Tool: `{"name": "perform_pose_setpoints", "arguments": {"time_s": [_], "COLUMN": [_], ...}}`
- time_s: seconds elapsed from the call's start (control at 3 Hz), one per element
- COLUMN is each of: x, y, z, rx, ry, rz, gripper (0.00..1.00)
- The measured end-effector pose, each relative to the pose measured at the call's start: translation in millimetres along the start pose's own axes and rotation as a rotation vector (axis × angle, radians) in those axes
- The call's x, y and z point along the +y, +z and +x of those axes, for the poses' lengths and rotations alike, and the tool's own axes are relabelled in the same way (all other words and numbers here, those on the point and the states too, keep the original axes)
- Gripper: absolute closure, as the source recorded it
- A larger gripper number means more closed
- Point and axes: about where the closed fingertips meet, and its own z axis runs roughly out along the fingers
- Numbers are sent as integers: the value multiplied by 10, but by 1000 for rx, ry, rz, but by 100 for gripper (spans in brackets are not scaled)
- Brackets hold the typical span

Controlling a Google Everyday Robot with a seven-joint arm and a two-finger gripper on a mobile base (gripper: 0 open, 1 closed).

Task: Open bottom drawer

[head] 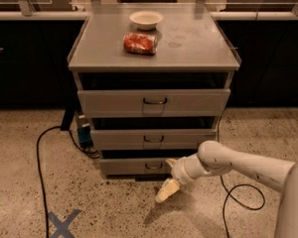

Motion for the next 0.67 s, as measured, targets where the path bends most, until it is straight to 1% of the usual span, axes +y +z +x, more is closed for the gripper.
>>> {"name": "perform_pose_setpoints", "arguments": {"time_s": [0.33,0.67], "x": [-8,45], "y": [-24,148], "z": [-16,97], "rx": [0,4], "ry": [-4,9], "rz": [4,24], "gripper": [0,0]}}
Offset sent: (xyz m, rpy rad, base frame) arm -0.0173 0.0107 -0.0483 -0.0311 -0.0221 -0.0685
